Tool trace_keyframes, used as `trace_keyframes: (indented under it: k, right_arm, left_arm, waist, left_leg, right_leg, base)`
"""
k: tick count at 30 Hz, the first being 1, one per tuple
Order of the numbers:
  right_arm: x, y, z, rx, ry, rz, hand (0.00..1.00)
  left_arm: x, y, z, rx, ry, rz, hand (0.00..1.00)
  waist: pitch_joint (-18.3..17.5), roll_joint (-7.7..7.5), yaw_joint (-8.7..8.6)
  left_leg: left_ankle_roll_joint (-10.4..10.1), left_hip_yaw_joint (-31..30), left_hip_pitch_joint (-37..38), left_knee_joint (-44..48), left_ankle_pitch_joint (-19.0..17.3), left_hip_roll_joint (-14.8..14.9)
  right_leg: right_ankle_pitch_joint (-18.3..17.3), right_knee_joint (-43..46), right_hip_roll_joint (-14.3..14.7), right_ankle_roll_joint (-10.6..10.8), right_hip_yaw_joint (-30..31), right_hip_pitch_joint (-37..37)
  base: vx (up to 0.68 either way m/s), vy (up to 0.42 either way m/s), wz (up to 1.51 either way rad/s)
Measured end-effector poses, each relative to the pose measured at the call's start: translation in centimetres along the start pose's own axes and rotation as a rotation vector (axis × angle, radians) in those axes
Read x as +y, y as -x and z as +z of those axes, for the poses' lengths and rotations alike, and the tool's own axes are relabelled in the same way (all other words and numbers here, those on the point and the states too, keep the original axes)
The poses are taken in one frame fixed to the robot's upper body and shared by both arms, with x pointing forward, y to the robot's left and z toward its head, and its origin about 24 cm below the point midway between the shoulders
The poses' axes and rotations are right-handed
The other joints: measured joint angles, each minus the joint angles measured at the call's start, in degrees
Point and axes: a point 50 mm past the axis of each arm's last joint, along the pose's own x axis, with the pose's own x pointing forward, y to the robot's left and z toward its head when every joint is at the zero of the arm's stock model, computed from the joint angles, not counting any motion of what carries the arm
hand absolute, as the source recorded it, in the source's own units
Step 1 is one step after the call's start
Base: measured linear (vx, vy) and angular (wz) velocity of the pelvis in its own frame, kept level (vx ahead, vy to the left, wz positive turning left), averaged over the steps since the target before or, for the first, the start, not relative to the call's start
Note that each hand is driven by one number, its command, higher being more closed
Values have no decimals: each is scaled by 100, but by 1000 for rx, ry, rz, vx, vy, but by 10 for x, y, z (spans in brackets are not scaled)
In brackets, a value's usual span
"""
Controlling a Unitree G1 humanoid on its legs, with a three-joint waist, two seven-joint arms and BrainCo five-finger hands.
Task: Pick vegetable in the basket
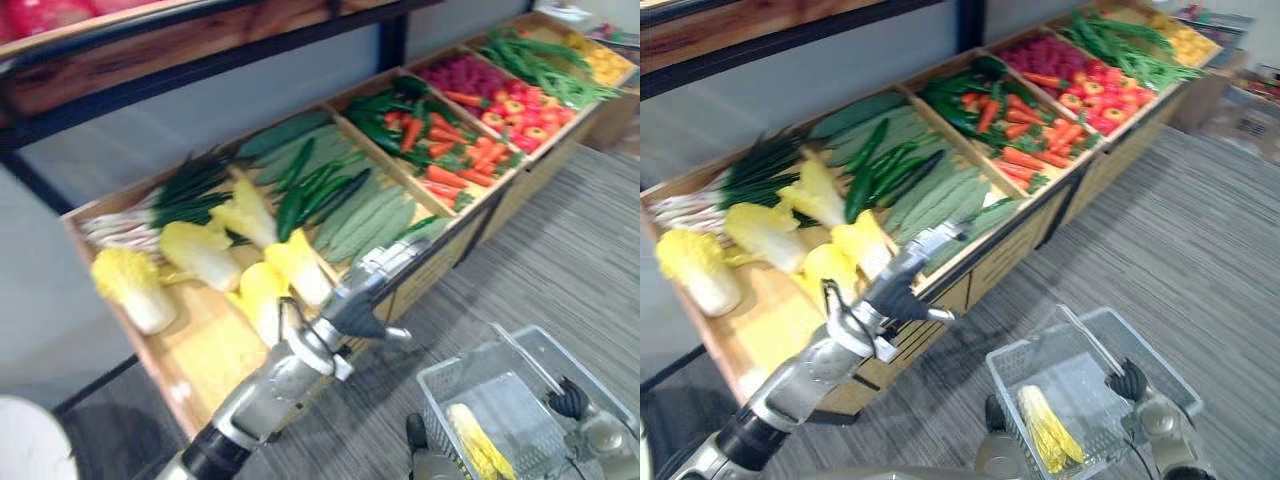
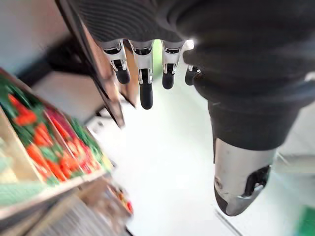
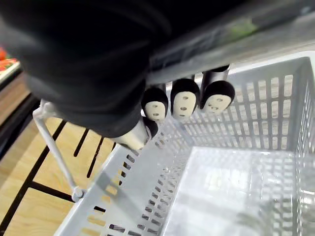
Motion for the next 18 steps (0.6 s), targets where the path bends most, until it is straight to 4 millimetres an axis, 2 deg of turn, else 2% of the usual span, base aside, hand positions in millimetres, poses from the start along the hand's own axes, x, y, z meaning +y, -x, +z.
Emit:
trace_keyframes:
  k: [3, 5, 8, 10, 11, 12, 13, 14, 15, 17, 18]
  right_arm:
    - [13, 5, -23, 108, -106, -10, 100]
    - [26, 12, -43, 209, -208, -27, 100]
    - [33, 18, -56, 280, -285, -45, 100]
    - [38, 22, -64, 329, -344, -53, 100]
    - [40, 24, -70, 358, -385, -66, 100]
    - [41, 26, -72, 374, -405, -79, 100]
    - [41, 28, -76, 391, -433, -99, 100]
    - [43, 29, -78, 403, -462, -107, 100]
    - [44, 29, -78, 408, -483, -112, 100]
    - [44, 30, -79, 417, -516, -127, 100]
    - [44, 30, -79, 420, -524, -131, 100]
  left_arm:
    - [25, 9, -7, 69, -24, 125, 0]
    - [51, 22, -12, 131, -94, 254, 0]
    - [75, 40, -18, 217, -154, 414, 0]
    - [89, 56, -24, 299, -200, 515, 0]
    - [99, 70, -31, 379, -228, 603, 0]
    - [102, 76, -34, 413, -237, 636, 0]
    - [106, 91, -43, 501, -251, 702, 0]
    - [110, 109, -55, 607, -267, 757, 0]
    - [111, 118, -61, 663, -275, 784, 0]
    - [107, 162, -87, 914, -281, 826, 0]
    - [104, 173, -92, 976, -279, 829, 0]
  waist:
    - [-40, -22, 108]
    - [-116, -81, 247]
    - [-212, -181, 393]
    - [-269, -289, 426]
    - [-276, -318, 454]
    - [-275, -338, 493]
    - [-277, -353, 571]
    - [-281, -361, 570]
    - [-282, -364, 566]
    - [-290, -367, 568]
    - [-299, -370, 569]
  left_leg:
    - [86, -439, -197, -7, 78, -92]
    - [136, -773, -300, -136, 206, -197]
    - [187, -1088, -424, -293, 336, -330]
    - [186, -1311, -530, -397, 427, -436]
    - [187, -1491, -583, -474, 522, -479]
    - [187, -1535, -593, -528, 572, -498]
    - [188, -1642, -620, -654, 677, -542]
    - [180, -1754, -670, -759, 768, -567]
    - [180, -1815, -682, -817, 820, -582]
    - [169, -1963, -688, -1011, 978, -600]
    - [174, -1978, -686, -1043, 1006, -600]
  right_leg:
    - [0, -7, -115, 0, -422, 109]
    - [0, -10, -220, -1, -762, 205]
    - [-50, -3, -325, -62, -1086, 292]
    - [-179, 46, -427, -26, -1328, 298]
    - [-200, 75, -454, -51, -1505, 299]
    - [-207, 75, -466, -52, -1561, 299]
    - [-237, 77, -483, -75, -1650, 299]
    - [-255, 81, -493, -80, -1776, 292]
    - [-266, 79, -493, -87, -1827, 287]
    - [-368, 61, -470, -236, -1997, 304]
    - [-374, 53, -461, -247, -2021, 304]
  base:
    - [-13, 12, 84]
    - [-5, -4, 75]
    - [-35, -7, 65]
    - [-17, -14, 59]
    - [-6, -17, 64]
    - [-9, -20, 61]
    - [-29, -20, 48]
    - [-37, -23, 47]
    - [-29, -28, 45]
    - [-4, -33, 33]
    - [-3, -27, 18]
